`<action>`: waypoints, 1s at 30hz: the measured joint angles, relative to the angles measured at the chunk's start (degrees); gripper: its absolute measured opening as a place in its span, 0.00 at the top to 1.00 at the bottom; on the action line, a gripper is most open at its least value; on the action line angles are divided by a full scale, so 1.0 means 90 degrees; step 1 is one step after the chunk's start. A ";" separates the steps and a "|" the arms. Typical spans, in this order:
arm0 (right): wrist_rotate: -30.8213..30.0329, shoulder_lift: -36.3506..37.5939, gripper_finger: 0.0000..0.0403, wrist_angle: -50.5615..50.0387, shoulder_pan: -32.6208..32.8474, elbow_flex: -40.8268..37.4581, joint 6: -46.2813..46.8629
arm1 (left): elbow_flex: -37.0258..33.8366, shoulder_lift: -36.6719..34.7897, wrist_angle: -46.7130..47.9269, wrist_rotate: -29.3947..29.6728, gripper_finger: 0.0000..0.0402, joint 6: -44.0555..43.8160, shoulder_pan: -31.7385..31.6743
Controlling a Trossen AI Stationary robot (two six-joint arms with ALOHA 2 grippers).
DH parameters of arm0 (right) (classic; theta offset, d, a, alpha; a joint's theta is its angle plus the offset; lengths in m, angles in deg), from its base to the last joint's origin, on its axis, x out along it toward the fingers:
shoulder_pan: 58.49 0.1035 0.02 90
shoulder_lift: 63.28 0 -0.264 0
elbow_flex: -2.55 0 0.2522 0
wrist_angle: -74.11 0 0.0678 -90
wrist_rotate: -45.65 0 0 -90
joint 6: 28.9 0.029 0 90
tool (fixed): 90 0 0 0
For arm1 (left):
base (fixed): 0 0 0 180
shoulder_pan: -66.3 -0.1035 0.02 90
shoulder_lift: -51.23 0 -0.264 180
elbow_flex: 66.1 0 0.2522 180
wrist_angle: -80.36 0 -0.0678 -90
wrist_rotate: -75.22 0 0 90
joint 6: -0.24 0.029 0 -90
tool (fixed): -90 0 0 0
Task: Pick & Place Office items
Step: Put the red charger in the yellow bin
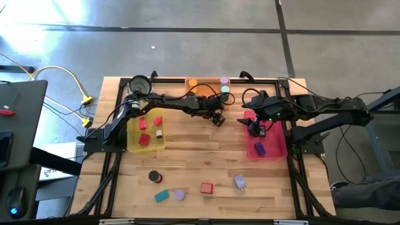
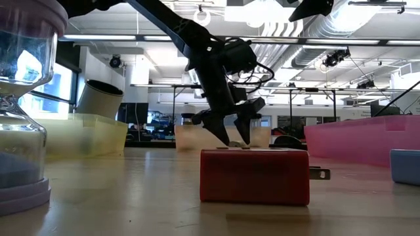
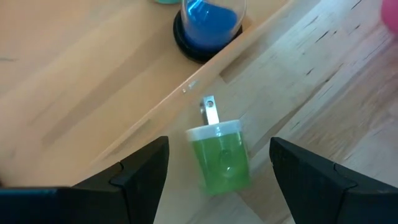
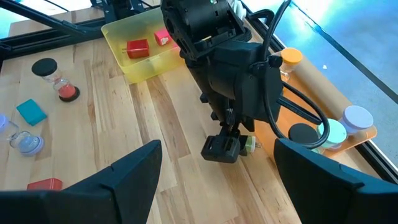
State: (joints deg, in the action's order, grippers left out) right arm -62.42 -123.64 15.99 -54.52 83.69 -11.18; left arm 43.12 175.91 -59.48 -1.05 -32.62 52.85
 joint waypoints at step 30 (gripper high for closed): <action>-0.0001 0.0000 0.26 0.0106 0.0001 0.0001 -0.0001 | 0.0010 0.0216 -0.0089 0.0011 0.34 -0.0005 0.0114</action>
State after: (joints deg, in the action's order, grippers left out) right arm -62.43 -123.64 16.94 -54.51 83.70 -11.20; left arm 43.21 177.85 -60.28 -0.95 -32.67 53.88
